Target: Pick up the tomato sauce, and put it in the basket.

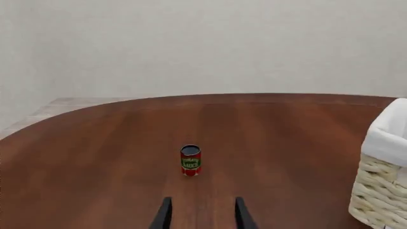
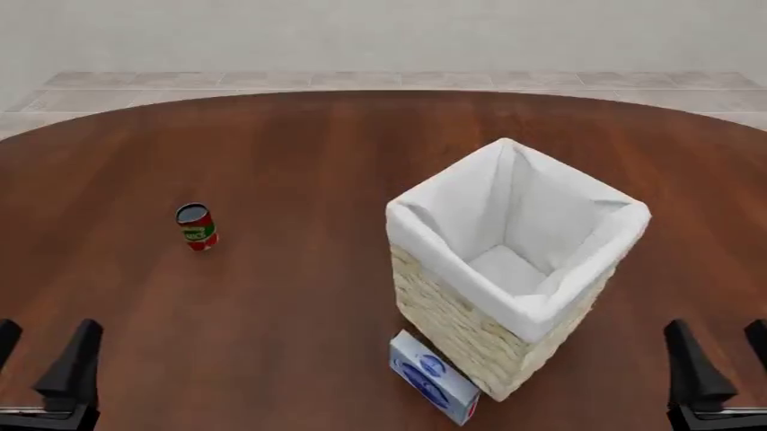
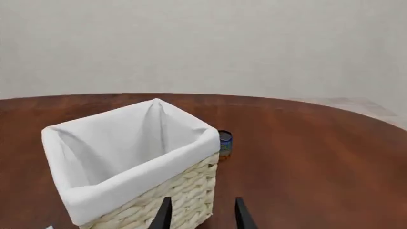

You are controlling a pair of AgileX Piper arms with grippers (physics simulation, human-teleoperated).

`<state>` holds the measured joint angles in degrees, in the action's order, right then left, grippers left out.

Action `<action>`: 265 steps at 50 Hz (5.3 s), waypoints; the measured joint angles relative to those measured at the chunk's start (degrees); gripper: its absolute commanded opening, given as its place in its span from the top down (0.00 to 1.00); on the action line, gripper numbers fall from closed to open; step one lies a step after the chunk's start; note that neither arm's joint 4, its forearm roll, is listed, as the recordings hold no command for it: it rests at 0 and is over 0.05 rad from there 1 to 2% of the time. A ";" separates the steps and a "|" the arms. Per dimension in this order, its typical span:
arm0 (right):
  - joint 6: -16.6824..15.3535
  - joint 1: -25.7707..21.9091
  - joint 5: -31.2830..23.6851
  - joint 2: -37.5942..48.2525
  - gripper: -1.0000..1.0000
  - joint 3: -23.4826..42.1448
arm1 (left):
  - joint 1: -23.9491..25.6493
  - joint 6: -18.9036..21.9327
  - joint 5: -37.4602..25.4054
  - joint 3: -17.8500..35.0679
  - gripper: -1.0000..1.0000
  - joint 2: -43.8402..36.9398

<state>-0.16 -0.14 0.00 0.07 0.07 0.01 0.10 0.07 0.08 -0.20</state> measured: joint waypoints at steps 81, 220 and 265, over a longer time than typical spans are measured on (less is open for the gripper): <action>-1.86 -2.90 -0.66 0.04 0.00 0.00 | -0.43 1.57 2.70 29.25 0.00 -45.91; -2.44 -4.38 -1.04 1.08 0.00 -0.03 | -4.96 0.66 15.97 55.49 0.00 -108.51; -2.55 -4.29 3.03 5.54 0.00 -0.02 | -3.61 -1.26 18.31 58.92 0.00 -116.14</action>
<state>-2.71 -4.43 3.03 5.61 0.05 -3.59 -1.16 18.38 58.99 -116.34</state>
